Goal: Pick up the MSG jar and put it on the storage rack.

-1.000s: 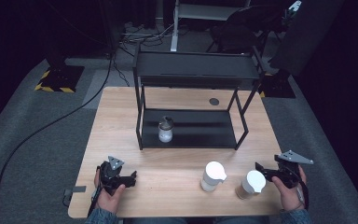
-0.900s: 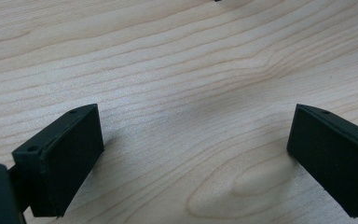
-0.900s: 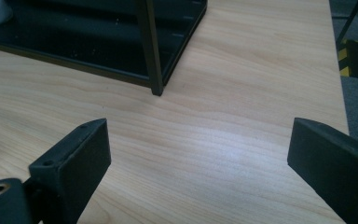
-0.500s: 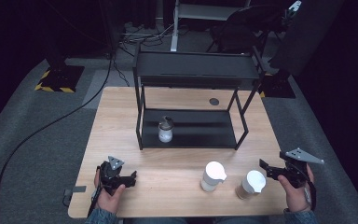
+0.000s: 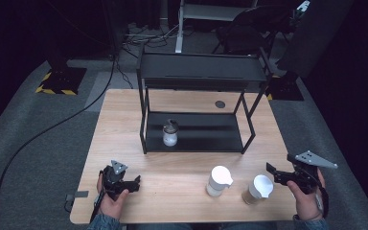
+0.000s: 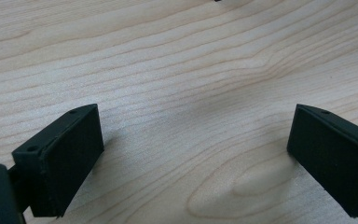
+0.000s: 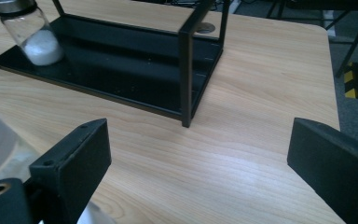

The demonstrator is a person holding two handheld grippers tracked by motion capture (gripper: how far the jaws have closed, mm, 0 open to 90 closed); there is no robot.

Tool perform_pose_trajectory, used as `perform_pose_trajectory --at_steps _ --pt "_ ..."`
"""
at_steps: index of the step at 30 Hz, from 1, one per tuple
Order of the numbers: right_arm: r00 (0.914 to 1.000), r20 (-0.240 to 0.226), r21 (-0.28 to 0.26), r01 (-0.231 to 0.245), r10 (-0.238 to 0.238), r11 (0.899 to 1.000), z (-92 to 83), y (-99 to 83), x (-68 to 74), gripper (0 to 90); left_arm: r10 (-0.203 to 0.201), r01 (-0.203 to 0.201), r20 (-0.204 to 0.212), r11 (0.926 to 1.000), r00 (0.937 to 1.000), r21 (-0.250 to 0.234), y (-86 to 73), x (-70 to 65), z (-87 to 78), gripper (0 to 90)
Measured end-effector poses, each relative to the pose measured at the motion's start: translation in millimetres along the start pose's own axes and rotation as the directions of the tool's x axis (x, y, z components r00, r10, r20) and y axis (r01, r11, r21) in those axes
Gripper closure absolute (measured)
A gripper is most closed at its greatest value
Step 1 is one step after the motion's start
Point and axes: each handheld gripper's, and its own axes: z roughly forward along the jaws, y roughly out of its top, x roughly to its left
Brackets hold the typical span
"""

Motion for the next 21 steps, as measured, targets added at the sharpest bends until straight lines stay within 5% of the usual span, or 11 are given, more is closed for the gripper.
perform_pose_trajectory --at_steps 21 --pt "0.999 -0.034 -0.059 0.027 -0.03 0.998 -13.5 22.4 41.8 5.1 0.0 0.0 0.0 1.0 1.0 0.0 0.0 0.0 0.0 3.4"
